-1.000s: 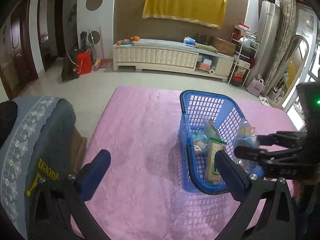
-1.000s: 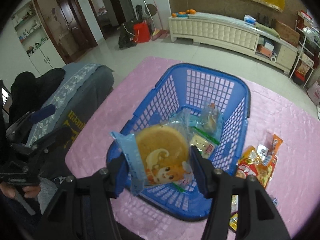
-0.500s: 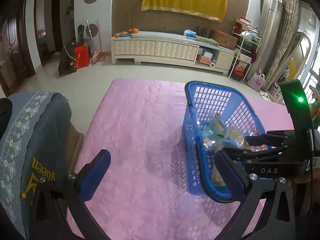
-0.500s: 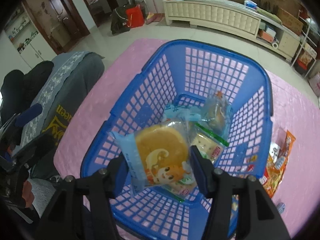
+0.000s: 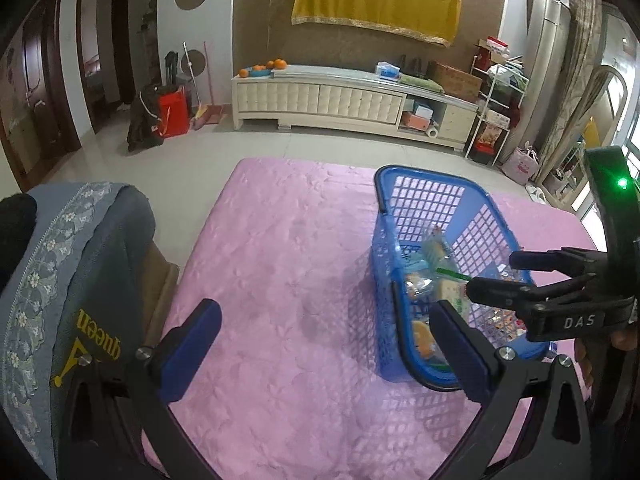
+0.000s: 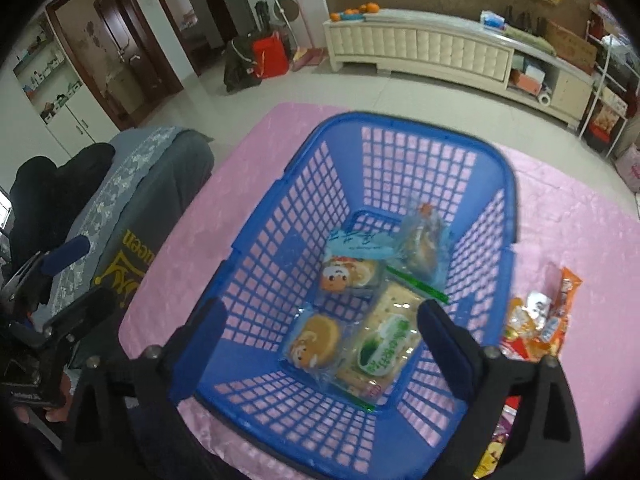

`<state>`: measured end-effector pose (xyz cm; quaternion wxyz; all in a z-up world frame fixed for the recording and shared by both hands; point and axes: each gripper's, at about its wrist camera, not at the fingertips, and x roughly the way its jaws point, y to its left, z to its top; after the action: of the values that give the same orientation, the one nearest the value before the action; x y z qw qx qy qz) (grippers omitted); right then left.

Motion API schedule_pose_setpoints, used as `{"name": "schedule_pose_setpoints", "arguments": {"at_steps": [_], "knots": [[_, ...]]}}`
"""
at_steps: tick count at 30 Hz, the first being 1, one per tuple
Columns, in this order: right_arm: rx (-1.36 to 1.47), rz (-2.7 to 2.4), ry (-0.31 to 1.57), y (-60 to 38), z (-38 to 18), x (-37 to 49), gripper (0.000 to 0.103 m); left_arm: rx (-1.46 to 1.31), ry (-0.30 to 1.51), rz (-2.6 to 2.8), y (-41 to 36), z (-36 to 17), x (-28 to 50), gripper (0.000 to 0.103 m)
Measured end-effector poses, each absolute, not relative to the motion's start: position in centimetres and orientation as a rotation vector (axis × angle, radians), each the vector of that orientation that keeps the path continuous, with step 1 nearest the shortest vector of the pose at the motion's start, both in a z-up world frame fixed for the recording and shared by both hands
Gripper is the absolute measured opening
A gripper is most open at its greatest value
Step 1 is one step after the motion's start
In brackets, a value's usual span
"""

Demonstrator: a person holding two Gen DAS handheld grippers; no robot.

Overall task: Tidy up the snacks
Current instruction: 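Withdraw both tools from the basket back over the snack pile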

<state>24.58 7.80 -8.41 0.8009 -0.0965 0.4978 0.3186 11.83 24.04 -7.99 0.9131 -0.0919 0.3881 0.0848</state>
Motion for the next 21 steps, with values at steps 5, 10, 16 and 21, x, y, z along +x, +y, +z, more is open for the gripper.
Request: {"name": "schedule_pose_setpoints", "arguments": {"at_steps": [5,10,16,21], "knots": [[-0.215,0.654,1.017,5.2,-6.4,23.7,0.100,-0.165,0.776,0.151,22.0,-6.3,11.4,0.103],[-0.219,0.617,0.966,1.6,-4.6,22.9,0.101,-0.133,0.761,0.116,19.3,-4.6,11.2,0.103],[-0.204,0.561,0.906,-2.9,-2.7,21.9,0.103,-0.118,0.742,0.074,16.0,-3.3,11.1,0.103],[-0.198,0.512,0.873,-6.5,-2.1,20.9,0.103,-0.105,0.730,0.025,12.9,-2.6,10.7,0.103]]}}
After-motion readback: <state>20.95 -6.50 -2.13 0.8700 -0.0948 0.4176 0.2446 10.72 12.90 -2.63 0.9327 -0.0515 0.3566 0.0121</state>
